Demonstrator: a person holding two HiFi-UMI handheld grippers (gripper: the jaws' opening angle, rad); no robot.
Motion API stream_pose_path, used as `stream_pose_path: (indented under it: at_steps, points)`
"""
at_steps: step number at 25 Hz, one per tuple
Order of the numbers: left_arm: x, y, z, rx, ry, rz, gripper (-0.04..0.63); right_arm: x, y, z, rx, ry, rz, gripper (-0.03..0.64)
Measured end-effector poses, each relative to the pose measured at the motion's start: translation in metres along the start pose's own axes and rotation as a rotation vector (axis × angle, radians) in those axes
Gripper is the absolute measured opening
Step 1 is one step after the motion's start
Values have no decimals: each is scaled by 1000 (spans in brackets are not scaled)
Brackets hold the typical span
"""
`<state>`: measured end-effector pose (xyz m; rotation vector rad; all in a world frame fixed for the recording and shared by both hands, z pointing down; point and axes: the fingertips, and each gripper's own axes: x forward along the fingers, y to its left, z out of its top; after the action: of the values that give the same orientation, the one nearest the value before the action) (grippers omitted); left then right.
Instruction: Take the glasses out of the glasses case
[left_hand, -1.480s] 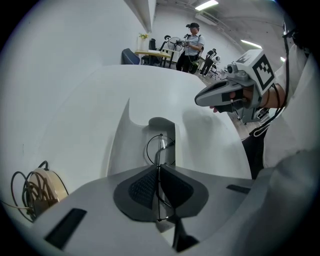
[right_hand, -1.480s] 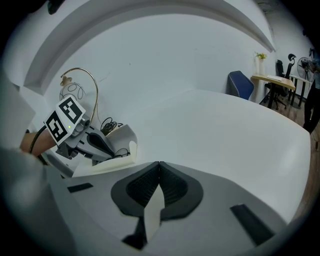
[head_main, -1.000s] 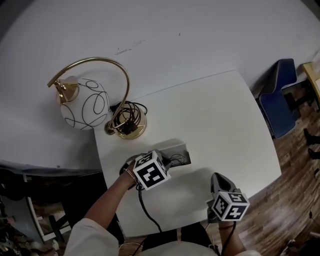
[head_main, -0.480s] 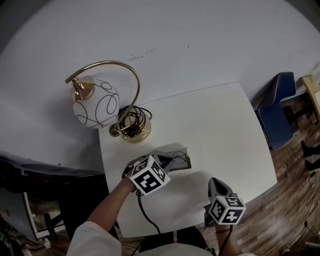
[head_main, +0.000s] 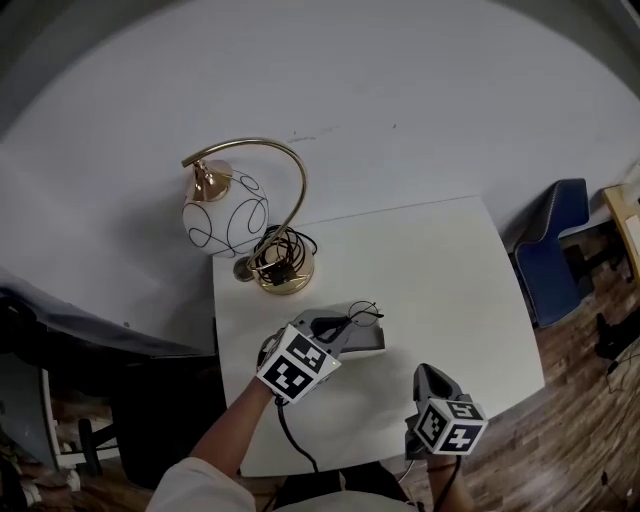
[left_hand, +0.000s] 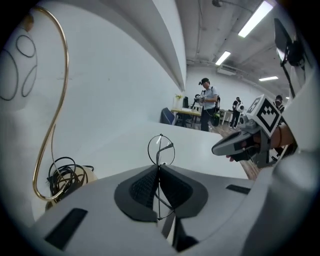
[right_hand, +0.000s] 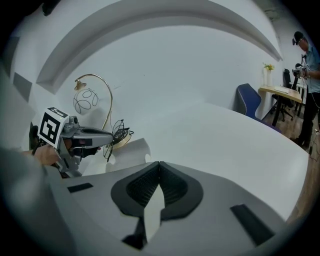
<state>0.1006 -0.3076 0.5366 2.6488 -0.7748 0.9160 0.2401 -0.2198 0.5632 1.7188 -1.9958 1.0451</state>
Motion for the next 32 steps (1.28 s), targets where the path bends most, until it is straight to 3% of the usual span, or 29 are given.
stream_pose_path:
  at_steps: [19, 28, 32]
  points:
    - [-125, 16, 81, -320, -575, 303, 25, -12, 46, 99, -155, -201, 95, 32]
    - [-201, 31, 99, -331, -760, 568, 26, -33, 90, 162, -285, -345, 168, 32]
    - [-221, 34, 103, -328, -797, 655, 25, -45, 111, 179, -338, -398, 195, 32]
